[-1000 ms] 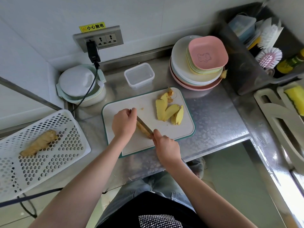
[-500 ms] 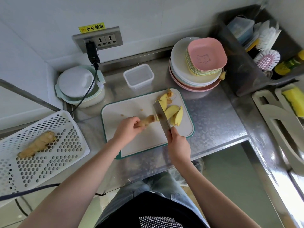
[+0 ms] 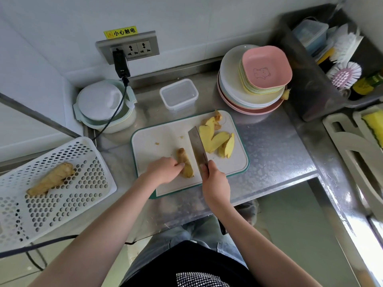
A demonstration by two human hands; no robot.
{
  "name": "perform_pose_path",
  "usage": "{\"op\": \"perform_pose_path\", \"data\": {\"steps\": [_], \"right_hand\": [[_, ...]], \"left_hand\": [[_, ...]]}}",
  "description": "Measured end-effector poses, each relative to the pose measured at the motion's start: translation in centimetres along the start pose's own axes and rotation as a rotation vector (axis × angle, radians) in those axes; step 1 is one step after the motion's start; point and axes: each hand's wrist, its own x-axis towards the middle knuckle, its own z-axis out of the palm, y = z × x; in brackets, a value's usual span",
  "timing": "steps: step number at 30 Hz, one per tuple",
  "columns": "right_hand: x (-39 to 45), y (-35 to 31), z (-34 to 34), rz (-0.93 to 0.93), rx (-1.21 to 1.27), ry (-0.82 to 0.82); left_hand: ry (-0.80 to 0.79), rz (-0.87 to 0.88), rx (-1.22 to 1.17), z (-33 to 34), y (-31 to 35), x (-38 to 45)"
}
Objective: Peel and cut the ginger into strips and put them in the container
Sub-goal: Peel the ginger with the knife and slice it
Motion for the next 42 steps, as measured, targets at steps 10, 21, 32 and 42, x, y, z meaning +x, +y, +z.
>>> {"op": "perform_pose_path", "data": {"steps": [10, 21, 32, 42], "right_hand": [[0.3, -1.0, 1.0, -0.009, -0.058, -0.04], [-0.1, -1.6, 1.8, -0.082, -0.229, -0.042], [-0.2, -2.3, 2.3, -0.089, -0.414, -0.118], [1.1, -2.2, 1.8, -0.071, -0.399, -0.115]], "left_hand": [[0.082, -0.058, -0.552, 1.3, -0.2, 0.5], [-0.032, -0.052, -0.61, 1.3, 0.4, 0.4], [-0.001, -0.027, -0.553, 1.6, 0.2, 1.0], [-0.028, -0.044, -0.466, 1.3, 0.4, 1.3]]}}
